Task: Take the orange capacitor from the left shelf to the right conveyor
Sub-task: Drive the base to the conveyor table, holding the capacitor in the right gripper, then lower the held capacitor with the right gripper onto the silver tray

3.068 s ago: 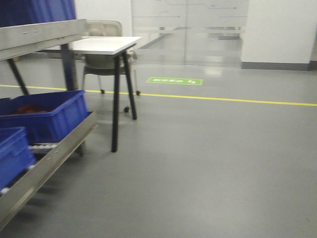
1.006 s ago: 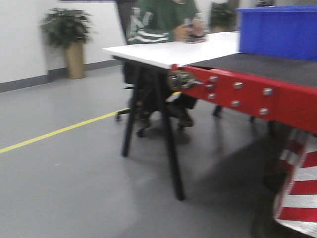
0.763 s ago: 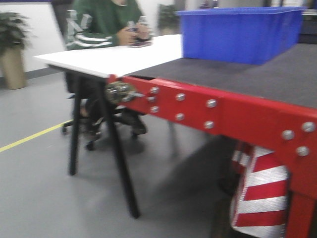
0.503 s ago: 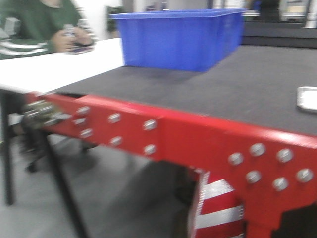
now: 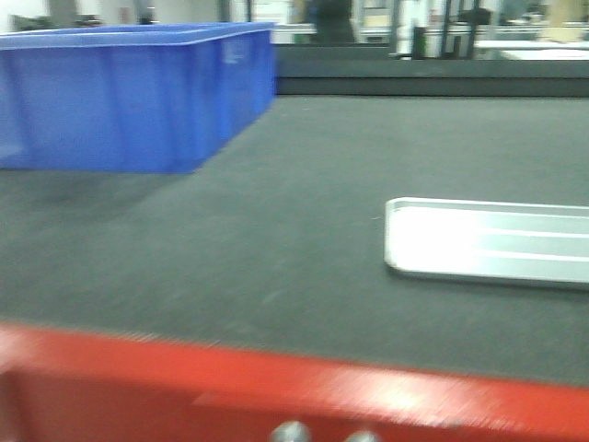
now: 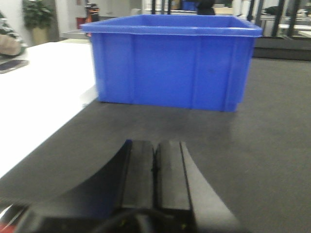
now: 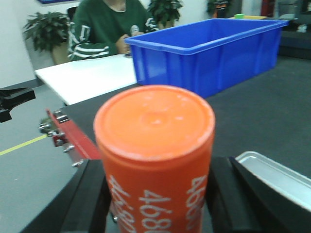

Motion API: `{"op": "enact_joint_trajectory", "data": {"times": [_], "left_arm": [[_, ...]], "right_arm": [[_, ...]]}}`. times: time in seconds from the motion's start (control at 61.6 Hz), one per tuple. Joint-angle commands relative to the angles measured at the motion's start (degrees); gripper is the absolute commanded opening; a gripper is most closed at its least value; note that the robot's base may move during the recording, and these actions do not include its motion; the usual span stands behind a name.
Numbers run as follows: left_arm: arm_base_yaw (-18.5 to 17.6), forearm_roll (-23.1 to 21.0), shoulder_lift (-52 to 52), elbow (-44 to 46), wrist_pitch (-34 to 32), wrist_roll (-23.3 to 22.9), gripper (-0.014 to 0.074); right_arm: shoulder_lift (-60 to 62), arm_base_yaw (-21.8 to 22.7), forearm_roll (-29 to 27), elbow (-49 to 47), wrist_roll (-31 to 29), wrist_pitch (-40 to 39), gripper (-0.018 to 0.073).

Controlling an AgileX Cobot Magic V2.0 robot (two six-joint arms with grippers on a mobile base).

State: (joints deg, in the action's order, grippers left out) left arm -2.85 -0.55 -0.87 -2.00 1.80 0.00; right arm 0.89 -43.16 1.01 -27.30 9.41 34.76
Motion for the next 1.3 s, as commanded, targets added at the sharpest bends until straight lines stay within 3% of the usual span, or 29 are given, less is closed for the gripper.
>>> {"op": "enact_joint_trajectory", "data": {"times": [0.0,0.503,0.568,0.812,0.909,1.282], "left_arm": [[-0.12,-0.18,-0.46,-1.25,-4.99,0.0,-0.0126],[-0.12,-0.18,-0.46,-1.25,-4.99,0.0,-0.0126],[-0.12,-0.18,-0.46,-1.25,-4.99,0.0,-0.0126],[-0.12,-0.18,-0.46,-1.25,-4.99,0.0,-0.0126],[-0.12,-0.18,-0.46,-1.25,-4.99,0.0,-0.0126],[-0.12,-0.18,-0.46,-1.25,-4.99,0.0,-0.0126]], "right_arm": [[-0.24,0.15,0.56,-1.7,-0.27,-5.13,0.0052],[-0.24,0.15,0.73,-1.7,-0.27,-5.24,0.0052],[-0.24,0.15,3.29,-1.7,-0.27,-6.23,0.0052],[-0.24,0.15,2.84,-1.7,-0.27,-8.42,0.0052],[-1.45,0.15,5.49,-1.65,-0.21,-12.14,0.0052],[-28.12,2.08,7.2,-1.65,-0.07,-26.01,0.0052]]}}
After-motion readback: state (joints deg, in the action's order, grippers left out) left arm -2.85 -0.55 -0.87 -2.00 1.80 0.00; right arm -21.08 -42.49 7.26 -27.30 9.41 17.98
